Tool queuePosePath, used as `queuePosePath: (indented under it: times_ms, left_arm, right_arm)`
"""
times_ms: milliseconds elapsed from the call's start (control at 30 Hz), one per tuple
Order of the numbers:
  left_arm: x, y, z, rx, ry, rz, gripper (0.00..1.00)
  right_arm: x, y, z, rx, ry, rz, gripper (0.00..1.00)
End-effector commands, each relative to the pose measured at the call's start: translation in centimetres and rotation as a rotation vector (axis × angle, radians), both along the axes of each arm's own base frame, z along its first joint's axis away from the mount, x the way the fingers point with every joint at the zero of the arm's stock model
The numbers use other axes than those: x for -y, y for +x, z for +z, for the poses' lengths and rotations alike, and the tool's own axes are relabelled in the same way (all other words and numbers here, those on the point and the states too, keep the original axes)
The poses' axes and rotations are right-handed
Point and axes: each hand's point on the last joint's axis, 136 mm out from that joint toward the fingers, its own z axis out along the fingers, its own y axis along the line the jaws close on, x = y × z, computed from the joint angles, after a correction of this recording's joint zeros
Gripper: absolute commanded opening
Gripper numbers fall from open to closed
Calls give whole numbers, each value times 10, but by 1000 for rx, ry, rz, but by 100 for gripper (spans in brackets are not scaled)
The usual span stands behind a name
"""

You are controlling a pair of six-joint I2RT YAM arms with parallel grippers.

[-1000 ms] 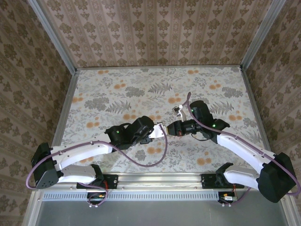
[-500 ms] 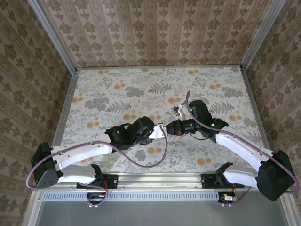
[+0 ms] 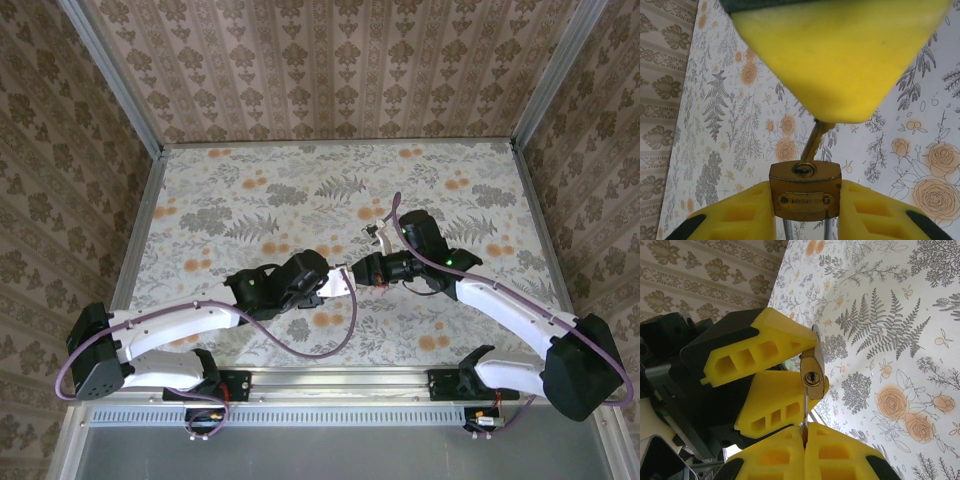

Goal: Unlock with the key

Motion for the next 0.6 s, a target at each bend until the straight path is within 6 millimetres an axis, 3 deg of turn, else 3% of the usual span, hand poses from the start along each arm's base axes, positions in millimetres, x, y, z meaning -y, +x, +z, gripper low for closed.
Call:
queuePosePath:
  times_ms: [0,567]
  left_arm:
    - [2,-1,0,23,9,-13,30]
    - [1,-1,-2,46,25,-16,30]
  right_arm:
    - [-8,2,17,32,42,27,1]
    - [-11,2,12,4,57,27,1]
